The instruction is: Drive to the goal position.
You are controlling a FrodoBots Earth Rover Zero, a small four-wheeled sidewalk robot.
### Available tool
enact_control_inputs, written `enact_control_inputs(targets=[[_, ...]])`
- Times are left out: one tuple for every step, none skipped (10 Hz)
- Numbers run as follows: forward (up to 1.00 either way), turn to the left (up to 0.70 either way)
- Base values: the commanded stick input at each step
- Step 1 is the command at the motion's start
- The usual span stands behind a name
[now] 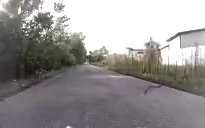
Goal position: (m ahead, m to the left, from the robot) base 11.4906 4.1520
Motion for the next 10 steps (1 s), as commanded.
enact_control_inputs(targets=[[0.70, 0.00], [0.70, 0.00], [0.70, 0.00], [0.70, 0.00], [0.70, 0.00], [0.70, 0.00], [0.70, 0.00], [0.70, 0.00], [0.70, 0.00], [0.70, 0.00]])
